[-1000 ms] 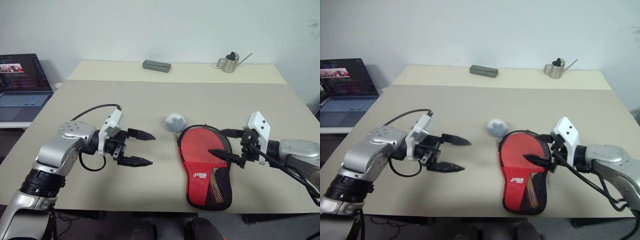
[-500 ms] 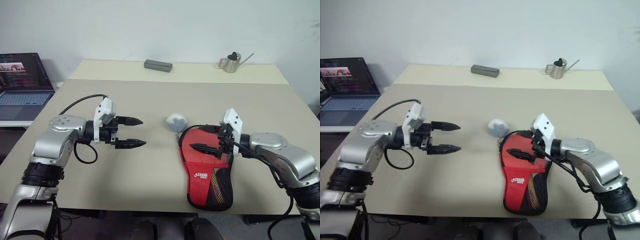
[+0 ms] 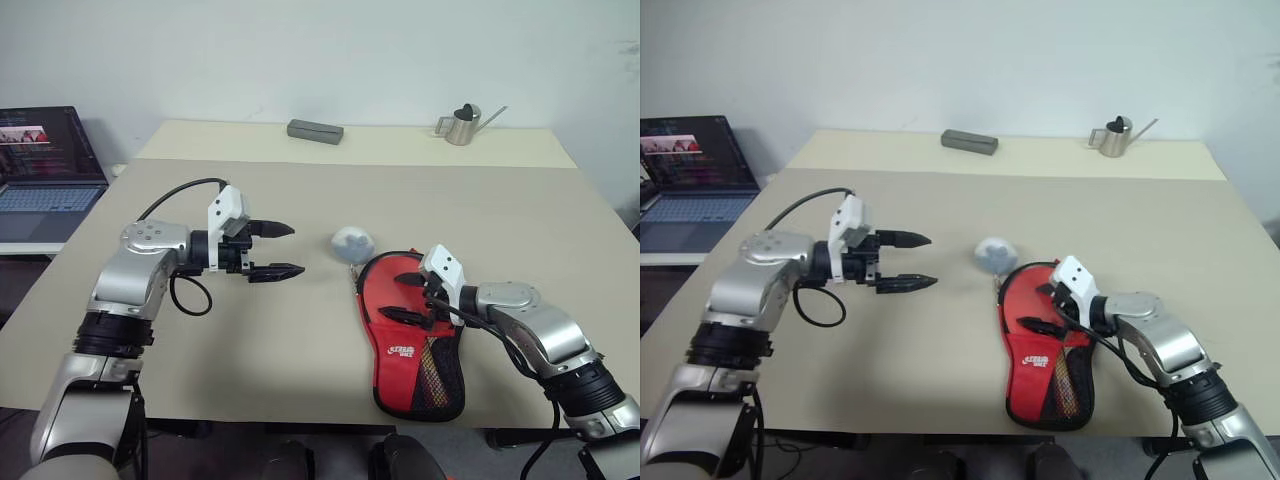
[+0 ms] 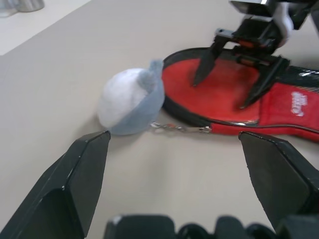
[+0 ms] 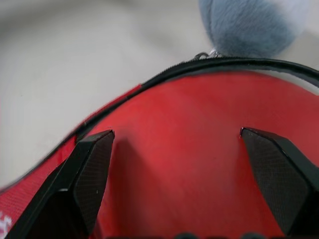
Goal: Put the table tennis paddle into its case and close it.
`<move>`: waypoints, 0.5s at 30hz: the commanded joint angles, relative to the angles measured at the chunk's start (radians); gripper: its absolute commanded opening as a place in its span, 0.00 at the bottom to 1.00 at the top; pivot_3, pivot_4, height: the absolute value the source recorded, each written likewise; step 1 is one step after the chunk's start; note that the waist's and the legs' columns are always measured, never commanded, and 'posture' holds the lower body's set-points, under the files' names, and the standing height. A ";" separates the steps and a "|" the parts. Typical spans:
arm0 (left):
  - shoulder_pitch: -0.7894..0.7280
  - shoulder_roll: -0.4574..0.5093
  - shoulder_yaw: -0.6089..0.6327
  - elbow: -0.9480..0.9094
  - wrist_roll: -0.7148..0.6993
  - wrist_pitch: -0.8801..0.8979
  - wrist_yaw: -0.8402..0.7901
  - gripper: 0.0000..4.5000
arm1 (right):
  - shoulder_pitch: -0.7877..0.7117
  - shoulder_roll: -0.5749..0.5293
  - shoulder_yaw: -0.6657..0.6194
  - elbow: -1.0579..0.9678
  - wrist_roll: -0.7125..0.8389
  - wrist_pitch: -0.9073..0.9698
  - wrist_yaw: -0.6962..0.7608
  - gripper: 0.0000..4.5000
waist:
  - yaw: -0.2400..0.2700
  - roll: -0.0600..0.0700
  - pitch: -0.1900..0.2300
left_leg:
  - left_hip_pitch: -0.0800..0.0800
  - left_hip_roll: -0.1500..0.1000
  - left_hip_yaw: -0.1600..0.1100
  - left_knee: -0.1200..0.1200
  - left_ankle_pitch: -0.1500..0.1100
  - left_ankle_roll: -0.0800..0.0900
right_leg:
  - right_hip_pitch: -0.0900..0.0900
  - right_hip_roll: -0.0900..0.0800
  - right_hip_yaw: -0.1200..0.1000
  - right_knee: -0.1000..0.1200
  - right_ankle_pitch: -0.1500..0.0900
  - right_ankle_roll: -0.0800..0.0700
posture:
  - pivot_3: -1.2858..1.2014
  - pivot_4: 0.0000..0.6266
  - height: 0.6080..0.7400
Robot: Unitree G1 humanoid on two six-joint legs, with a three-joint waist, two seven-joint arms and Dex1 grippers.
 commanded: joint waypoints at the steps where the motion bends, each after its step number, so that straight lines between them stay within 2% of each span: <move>1: -0.053 -0.020 -0.007 0.038 0.033 -0.034 -0.001 1.00 | 0.015 -0.010 0.009 0.026 -0.038 -0.014 0.039 0.99 | 0.000 0.000 0.000 | 0.000 0.000 0.000 0.000 0.000 0.000 | 0.000 0.000 0.000 0.000 0.000 0.000 | 0.52 0.24 1.00; 6: -0.141 -0.060 -0.064 0.188 0.141 -0.125 -0.001 1.00 | 0.017 0.014 0.010 0.040 -0.063 -0.019 0.047 0.99 | 0.000 0.000 0.000 | 0.002 -0.001 0.001 0.000 0.000 0.000 | 0.000 0.000 0.000 0.003 0.000 0.000 | 0.52 0.24 1.00; 15: -0.318 -0.186 -0.125 0.538 0.304 -0.398 0.019 1.00 | 0.026 0.037 0.004 0.020 -0.075 0.008 0.051 0.99 | 0.000 -0.001 -0.001 | 0.003 -0.001 0.002 0.001 0.000 0.000 | 0.001 0.000 -0.001 0.004 0.000 0.000 | 0.52 0.24 1.00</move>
